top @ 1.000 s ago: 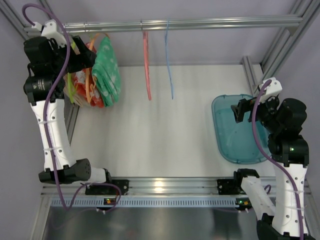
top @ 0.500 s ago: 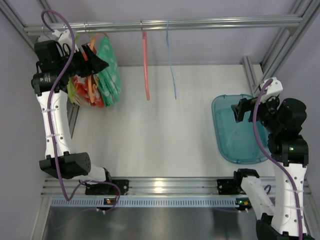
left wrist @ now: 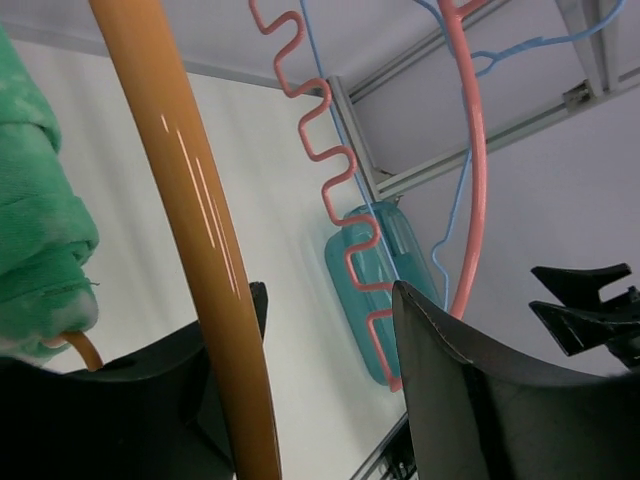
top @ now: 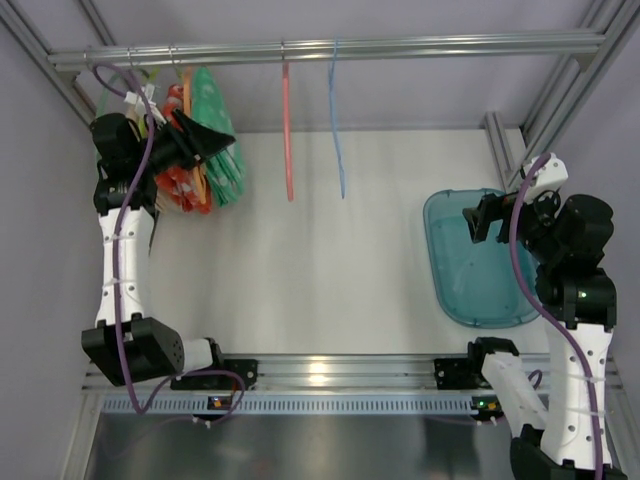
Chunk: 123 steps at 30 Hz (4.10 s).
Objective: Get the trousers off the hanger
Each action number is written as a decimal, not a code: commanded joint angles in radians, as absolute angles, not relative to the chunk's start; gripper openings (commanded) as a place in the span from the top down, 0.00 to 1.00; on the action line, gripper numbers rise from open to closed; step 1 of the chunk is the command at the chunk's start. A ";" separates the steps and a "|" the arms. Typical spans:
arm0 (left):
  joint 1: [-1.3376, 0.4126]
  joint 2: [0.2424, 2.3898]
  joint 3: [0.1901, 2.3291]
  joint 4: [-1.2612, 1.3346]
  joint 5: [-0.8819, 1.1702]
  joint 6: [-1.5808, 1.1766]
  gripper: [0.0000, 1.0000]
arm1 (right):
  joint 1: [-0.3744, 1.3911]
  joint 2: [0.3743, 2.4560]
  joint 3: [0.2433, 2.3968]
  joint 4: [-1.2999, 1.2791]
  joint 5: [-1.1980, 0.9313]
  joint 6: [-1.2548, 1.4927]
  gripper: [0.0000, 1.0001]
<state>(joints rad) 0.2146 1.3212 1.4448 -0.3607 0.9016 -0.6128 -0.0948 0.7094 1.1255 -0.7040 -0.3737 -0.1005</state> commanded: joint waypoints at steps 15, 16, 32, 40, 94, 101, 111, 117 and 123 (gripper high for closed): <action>0.322 1.333 1.480 -0.136 1.130 -0.802 0.20 | -0.118 0.713 1.132 -0.683 -0.408 -0.086 0.01; 0.337 1.338 1.483 -0.138 1.140 -0.810 0.20 | -0.118 0.713 1.132 -0.684 -0.408 -0.086 0.01; 0.439 1.379 1.520 -0.141 1.276 -0.831 0.33 | -0.120 0.727 1.126 -0.675 -0.420 -0.074 0.00; 0.384 1.405 1.509 -0.140 1.259 -0.828 0.39 | -0.127 0.739 1.131 -0.672 -0.431 -0.064 0.01; 0.120 1.120 1.148 0.741 1.054 -0.902 1.00 | -0.137 0.724 1.094 -0.663 -0.437 -0.066 0.01; 0.121 0.880 1.072 0.505 0.944 -0.956 1.00 | -0.135 0.735 1.129 -0.620 -0.558 -0.043 0.00; 0.121 0.641 1.028 0.026 0.772 -1.063 1.00 | 0.000 0.765 1.135 -0.361 -0.582 0.094 0.01; 0.133 0.620 1.084 -0.066 0.799 -1.074 1.00 | 0.397 0.814 1.120 -0.168 -0.356 0.025 0.01; 0.140 0.630 1.161 -0.066 0.821 -1.112 1.00 | 0.768 0.865 1.003 0.170 -0.166 -0.126 0.01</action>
